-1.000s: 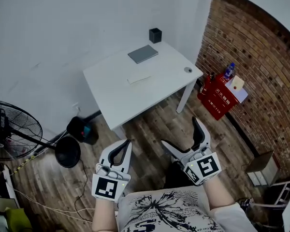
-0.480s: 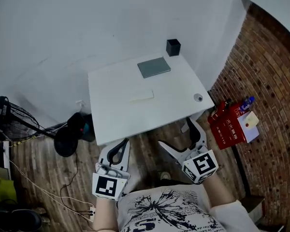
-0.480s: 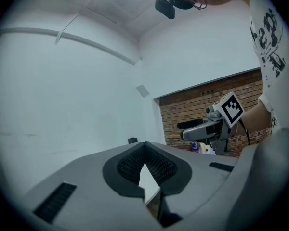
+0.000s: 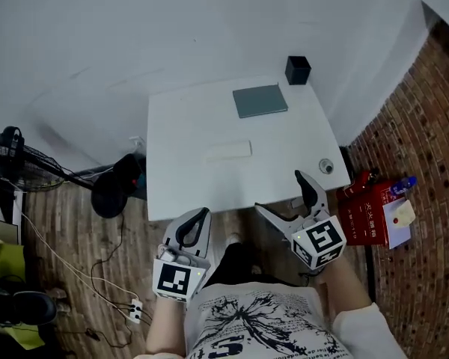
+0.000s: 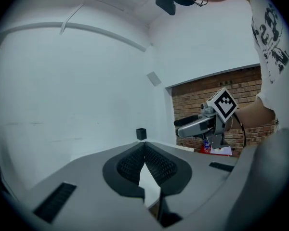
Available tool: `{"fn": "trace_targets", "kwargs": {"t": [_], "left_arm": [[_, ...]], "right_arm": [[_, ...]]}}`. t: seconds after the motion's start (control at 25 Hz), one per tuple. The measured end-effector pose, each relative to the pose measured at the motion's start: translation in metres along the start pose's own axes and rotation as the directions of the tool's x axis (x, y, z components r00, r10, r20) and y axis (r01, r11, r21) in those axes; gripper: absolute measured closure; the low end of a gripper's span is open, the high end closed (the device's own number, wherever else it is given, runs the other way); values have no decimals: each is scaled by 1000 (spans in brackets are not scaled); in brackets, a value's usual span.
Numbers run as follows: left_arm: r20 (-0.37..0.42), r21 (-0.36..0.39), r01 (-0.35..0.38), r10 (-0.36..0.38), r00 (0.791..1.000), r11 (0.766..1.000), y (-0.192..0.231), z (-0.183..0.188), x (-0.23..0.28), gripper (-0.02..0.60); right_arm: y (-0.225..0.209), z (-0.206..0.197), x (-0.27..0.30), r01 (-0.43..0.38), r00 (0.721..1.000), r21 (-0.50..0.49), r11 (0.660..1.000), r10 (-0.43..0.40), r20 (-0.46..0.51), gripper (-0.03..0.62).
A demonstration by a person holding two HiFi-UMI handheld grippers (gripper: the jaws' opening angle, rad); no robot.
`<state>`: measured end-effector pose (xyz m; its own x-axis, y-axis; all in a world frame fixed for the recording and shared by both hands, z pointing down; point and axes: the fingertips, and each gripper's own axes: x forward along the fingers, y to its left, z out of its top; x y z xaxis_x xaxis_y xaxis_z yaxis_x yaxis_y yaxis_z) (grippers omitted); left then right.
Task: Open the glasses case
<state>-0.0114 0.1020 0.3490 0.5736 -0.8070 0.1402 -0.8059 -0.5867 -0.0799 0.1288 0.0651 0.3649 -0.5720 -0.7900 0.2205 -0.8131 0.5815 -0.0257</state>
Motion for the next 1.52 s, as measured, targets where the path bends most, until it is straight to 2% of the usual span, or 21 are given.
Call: {"fn": "trace_targets", "kwargs": {"t": [0.28, 0.4, 0.6, 0.84, 1.08, 1.24, 1.52], "left_arm": [[-50, -62, -26, 23, 998, 998, 50, -40, 70, 568], [-110, -79, -28, 19, 994, 996, 77, -58, 103, 568], [-171, -112, -38, 19, 985, 993, 109, -93, 143, 568], [-230, -157, -43, 6, 973, 987, 130, -144, 184, 568], [-352, -198, -39, -34, 936, 979, 134, -196, 211, 568], [-412, -224, -55, -43, 910, 973, 136, -221, 224, 568], [-488, -250, -100, -37, 872, 963, 139, -247, 237, 568]], "right_arm": [[-39, -29, 87, -59, 985, -7, 998, 57, -162, 120], [-61, -43, 129, -63, 971, -1, 998, 61, -231, 123], [-82, -73, 182, -104, 934, -29, 994, 87, -347, 128], [-92, -115, 234, -190, 874, -66, 980, 138, -466, 140], [-89, -157, 265, -287, 797, -62, 956, 202, -569, 160], [-87, -169, 280, -349, 761, -95, 932, 223, -609, 189], [-84, -182, 293, -460, 702, -185, 868, 228, -674, 218]]}}
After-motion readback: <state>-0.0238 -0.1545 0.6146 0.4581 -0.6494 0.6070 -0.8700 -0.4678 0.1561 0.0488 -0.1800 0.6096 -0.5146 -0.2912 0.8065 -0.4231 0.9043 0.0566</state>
